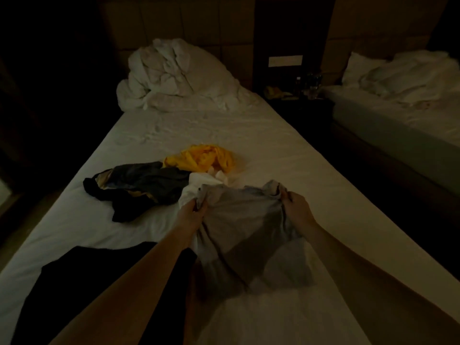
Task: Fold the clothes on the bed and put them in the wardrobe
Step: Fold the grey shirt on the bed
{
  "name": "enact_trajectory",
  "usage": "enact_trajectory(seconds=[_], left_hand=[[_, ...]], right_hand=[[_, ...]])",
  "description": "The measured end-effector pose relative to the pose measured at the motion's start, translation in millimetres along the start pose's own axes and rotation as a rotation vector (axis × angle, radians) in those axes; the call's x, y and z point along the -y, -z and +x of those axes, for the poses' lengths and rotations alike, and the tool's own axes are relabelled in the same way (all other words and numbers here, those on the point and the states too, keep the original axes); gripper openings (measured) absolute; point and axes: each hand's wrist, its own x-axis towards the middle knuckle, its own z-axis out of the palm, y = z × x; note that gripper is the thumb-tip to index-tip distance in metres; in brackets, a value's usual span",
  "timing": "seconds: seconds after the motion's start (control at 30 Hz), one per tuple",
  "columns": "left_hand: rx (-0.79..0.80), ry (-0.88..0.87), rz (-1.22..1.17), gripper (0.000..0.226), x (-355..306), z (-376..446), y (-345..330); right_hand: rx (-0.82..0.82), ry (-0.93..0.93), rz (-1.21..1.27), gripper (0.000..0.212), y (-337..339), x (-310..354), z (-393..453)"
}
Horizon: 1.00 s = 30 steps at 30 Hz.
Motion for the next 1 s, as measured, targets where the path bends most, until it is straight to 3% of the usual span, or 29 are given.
enact_trajectory(seconds=[0.23, 0.33, 0.43, 0.57, 0.67, 0.73, 1.0], left_hand=[[-0.185, -0.079, 0.288, 0.014, 15, 84, -35], [-0.212, -0.075, 0.306, 0.020, 21, 104, -37], [-0.170, 0.047, 0.155, 0.028, 23, 104, -35], [-0.131, 0.123, -0.193, 0.017, 3, 77, -27], [-0.112, 0.125, -0.381, 0.013, -21, 46, -18], [-0.108, 0.098, -0.442, 0.014, -37, 25, -9], [-0.113, -0.151, -0.466, 0.019, -93, -94, 39]], right_hand=[[0.167, -0.203, 0.096, 0.064, -65, -38, 97], [0.240, -0.190, 0.120, 0.049, -70, -44, 107], [0.153, -0.276, 0.324, 0.046, -60, -50, 112], [0.145, -0.386, 0.647, 0.045, -36, -33, 102], [0.172, -0.335, 0.751, 0.018, -9, -2, 75], [0.174, -0.263, 0.773, 0.013, 11, 20, 50], [0.230, 0.011, 0.835, 0.026, 89, 87, -64]])
